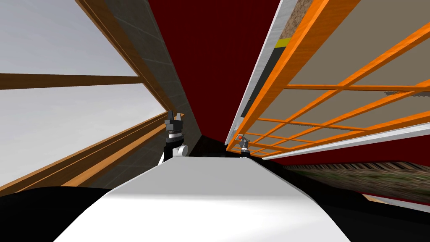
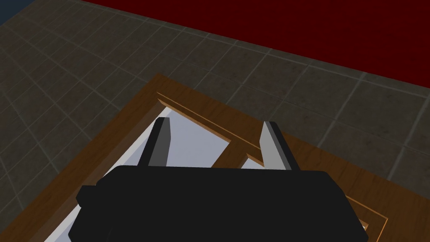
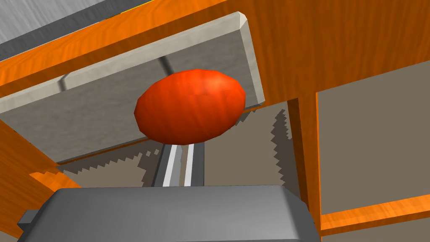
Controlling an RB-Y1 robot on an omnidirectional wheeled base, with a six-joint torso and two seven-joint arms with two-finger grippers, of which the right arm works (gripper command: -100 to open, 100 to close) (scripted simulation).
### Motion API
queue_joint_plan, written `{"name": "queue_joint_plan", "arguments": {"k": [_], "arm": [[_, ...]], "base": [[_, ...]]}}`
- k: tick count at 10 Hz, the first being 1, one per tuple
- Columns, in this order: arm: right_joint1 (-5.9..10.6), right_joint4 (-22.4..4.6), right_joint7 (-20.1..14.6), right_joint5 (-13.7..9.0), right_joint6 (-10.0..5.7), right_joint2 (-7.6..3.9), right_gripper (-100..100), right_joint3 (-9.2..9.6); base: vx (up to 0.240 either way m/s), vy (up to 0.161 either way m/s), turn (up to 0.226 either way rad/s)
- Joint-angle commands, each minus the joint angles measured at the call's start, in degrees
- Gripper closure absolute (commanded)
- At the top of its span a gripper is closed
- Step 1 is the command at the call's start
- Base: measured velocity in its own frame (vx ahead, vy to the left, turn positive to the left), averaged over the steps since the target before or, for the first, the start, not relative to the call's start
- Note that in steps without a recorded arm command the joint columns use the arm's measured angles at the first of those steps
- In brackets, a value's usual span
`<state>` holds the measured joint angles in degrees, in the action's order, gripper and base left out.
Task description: Pull the door open
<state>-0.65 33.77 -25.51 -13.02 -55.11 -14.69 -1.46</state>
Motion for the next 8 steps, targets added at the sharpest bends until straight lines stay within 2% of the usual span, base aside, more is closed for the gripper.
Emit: {"name": "queue_joint_plan", "arguments": {"k": [1,2,3,5,6,8], "arm": [[-0.29,2.86,0.36,0.43,0.56,1.06,100,0.77],[0.05,4.04,-2.02,-0.76,0.65,0.87,100,1.56],[0.05,4.04,-2.02,-0.76,0.65,0.87,100,1.56],[0.74,3.49,-5.73,-3.16,0.83,0.5,100,3.14],[0.83,1.67,-6.35,-3.61,1.45,-0.04,-100,1.95],[0.96,1.86,-8.54,-4.44,1.65,0.15,-100,2.21]], "base": [[-0.007,0.008,-0.006],[-0.038,-0.005,0.03],[-0.035,-0.016,0.039],[-0.059,-0.019,0.058],[-0.06,-0.035,0.007],[-0.059,-0.019,-0.002]]}}
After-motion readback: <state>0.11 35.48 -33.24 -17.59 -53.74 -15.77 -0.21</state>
